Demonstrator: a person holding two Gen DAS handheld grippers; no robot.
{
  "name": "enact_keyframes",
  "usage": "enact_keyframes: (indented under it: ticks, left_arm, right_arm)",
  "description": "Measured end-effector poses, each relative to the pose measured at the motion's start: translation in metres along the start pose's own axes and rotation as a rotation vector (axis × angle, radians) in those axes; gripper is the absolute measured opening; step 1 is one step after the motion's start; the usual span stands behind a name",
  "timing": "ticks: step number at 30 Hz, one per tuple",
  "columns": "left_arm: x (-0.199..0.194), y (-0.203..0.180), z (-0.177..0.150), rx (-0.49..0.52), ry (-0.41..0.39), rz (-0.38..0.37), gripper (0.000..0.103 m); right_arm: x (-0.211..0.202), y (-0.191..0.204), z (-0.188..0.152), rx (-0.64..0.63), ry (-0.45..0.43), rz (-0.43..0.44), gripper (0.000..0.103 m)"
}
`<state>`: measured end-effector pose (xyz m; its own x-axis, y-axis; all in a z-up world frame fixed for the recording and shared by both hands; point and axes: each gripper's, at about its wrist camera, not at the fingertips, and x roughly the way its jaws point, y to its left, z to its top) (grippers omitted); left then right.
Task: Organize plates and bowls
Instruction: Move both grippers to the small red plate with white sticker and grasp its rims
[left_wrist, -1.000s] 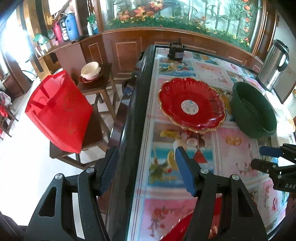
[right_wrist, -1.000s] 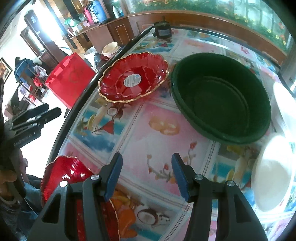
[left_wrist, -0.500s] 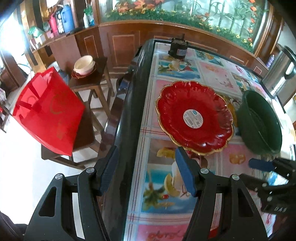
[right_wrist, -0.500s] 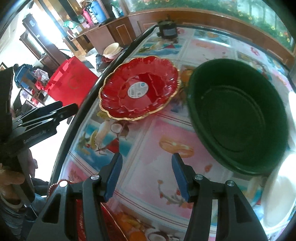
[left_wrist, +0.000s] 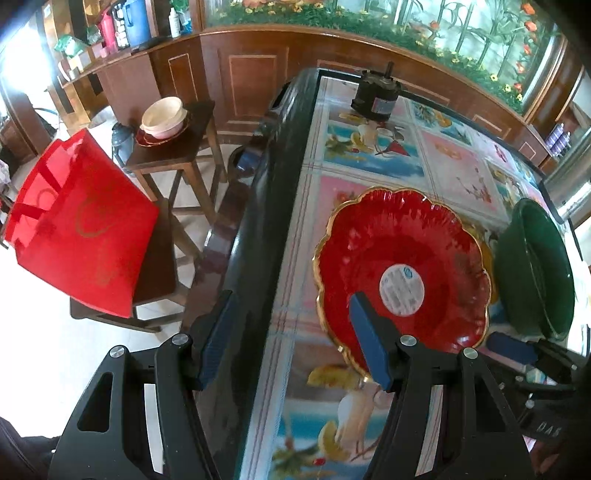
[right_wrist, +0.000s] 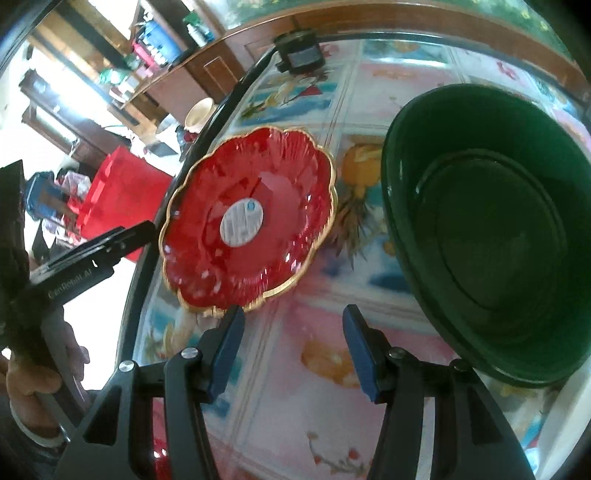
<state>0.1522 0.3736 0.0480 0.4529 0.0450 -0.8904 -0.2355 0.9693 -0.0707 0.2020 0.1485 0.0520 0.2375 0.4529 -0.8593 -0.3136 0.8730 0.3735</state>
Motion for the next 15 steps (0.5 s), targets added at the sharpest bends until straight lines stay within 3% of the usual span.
enact_keyframes:
  ticks: [12, 15]
  left_arm:
    - [0.024, -0.009, 0.018, -0.005, 0.025, -0.036, 0.064]
    - [0.027, -0.012, 0.019, 0.002, 0.026, -0.059, 0.064]
  right_arm:
    - [0.01, 0.005, 0.004, 0.059, -0.039, -0.026, 0.055]
    - [0.011, 0.007, 0.005, 0.048, -0.045, -0.027, 0.051]
